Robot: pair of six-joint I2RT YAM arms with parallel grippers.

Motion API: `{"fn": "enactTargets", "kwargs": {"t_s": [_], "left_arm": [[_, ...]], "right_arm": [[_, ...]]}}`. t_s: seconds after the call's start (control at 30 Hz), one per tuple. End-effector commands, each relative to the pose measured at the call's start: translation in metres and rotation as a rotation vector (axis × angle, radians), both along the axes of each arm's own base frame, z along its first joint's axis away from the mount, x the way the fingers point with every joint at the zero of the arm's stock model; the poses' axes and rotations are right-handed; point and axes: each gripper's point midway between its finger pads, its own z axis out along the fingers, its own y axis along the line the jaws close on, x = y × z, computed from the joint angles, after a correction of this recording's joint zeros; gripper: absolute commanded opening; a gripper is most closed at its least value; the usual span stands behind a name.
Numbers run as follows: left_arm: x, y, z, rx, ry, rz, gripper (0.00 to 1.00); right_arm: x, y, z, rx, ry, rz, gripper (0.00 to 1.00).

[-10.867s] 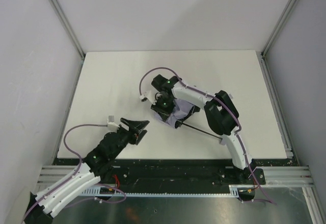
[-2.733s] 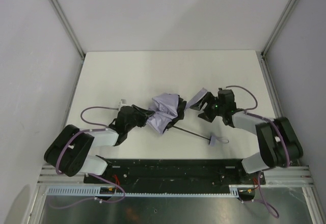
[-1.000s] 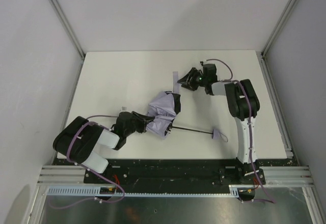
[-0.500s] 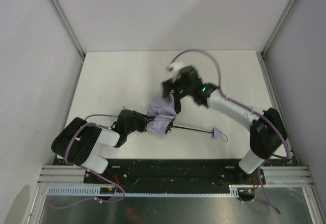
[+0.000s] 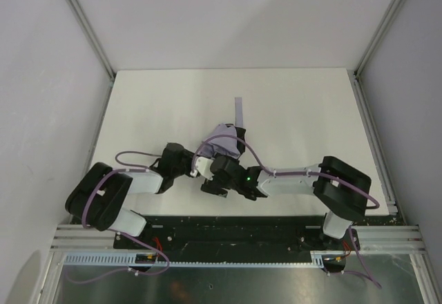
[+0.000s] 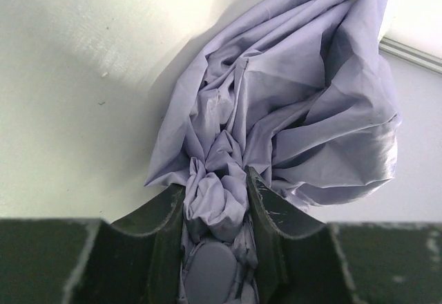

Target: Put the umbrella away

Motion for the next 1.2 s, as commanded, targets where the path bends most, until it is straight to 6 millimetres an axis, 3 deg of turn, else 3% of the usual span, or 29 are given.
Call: {"fn": "enactTargets", "kwargs": {"t_s": [0.0,0.13,0.2,0.27,0.4,0.47,0.53,0.57,0.7,0.87,1.0,1.17], "left_arm": [[-0.028,0.014,-0.032,0.11,0.173,-0.013,0.0],[-0.029,0.013,-0.032,0.116,0.191,-0.018,0.0],[-0.03,0.013,-0.032,0.119,0.197,-0.02,0.0],[-0.03,0.013,-0.031,0.124,0.198,-0.023,0.0],[-0.027,0.014,-0.029,0.132,0.19,-0.02,0.0],[-0.024,0.014,-0.028,0.139,0.176,-0.024,0.0],[-0.018,0.013,-0.023,0.15,0.142,-0.034,0.01],[-0.014,0.014,-0.021,0.156,0.123,-0.035,0.06],[0.006,0.024,-0.001,0.175,-0.002,-0.028,0.57],[0.022,0.05,0.032,0.19,-0.149,0.005,0.93],[0.02,0.069,0.05,0.165,-0.215,0.028,0.99],[0.004,0.066,0.06,0.093,-0.246,0.009,0.99]], "right_arm": [[0.031,0.02,0.014,0.05,-0.188,-0.026,0.92],[0.053,0.022,0.005,0.027,-0.275,-0.087,0.91],[0.063,0.016,-0.001,0.008,-0.272,-0.119,0.82],[0.067,0.009,-0.011,-0.002,-0.222,-0.13,0.65],[0.058,-0.004,-0.042,-0.056,-0.08,-0.088,0.17],[0.051,-0.012,-0.057,-0.086,0.018,-0.06,0.04],[0.041,-0.024,-0.069,-0.113,0.139,-0.048,0.01],[0.037,-0.03,-0.073,-0.12,0.194,-0.045,0.01],[0.02,-0.044,-0.085,-0.092,0.408,-0.039,0.0],[0.008,-0.044,-0.095,-0.04,0.565,-0.012,0.0],[0.009,-0.045,-0.102,-0.013,0.657,-0.013,0.0],[0.015,-0.048,-0.104,0.033,0.785,-0.047,0.0]]}}
